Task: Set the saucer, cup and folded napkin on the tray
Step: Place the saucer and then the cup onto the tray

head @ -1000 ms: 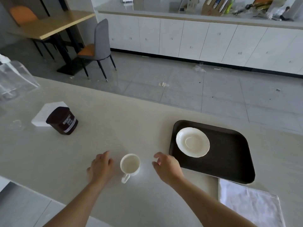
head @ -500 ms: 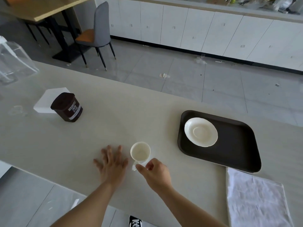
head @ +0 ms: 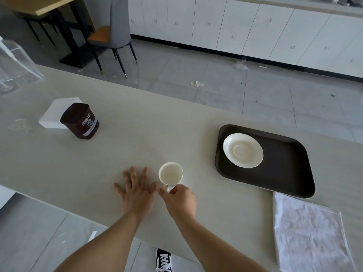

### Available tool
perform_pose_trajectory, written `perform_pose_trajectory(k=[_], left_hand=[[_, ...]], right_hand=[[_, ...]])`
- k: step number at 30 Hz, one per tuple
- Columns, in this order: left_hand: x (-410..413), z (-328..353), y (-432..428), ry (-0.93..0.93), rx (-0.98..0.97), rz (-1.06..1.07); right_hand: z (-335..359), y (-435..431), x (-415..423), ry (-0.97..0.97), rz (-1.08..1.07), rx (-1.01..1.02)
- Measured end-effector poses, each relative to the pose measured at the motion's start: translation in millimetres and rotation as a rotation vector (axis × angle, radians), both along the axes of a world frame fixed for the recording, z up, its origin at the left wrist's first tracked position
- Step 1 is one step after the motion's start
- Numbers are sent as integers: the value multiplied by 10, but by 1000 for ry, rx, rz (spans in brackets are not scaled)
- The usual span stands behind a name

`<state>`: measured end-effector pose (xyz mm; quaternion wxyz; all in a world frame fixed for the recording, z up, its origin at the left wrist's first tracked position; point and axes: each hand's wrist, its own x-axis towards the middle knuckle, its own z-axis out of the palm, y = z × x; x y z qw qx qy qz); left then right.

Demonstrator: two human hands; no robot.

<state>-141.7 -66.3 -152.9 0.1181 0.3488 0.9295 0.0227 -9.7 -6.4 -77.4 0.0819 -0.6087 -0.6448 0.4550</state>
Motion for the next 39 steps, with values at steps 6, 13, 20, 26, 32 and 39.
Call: perform_pose_trajectory(k=[6,13,20,26,32,39], left_hand=[[9,10,-7,5,31,-10],[59,109,80,-12,31,20],[318,167,407,-38,88,-51],[660,149,721,-23,116,-134],[879,139,1048,-54,122,-29],[907,7,1046,-19,178,-10]], right_hand=[[25,41,30,65,-29,19],[89,270,239,30,14,150],[159,464,652,80,-26,251],[287,759,1188,116,-183,342],[324,1073,1788,67,-365,376],[274,1349,2250,92,-567,313]])
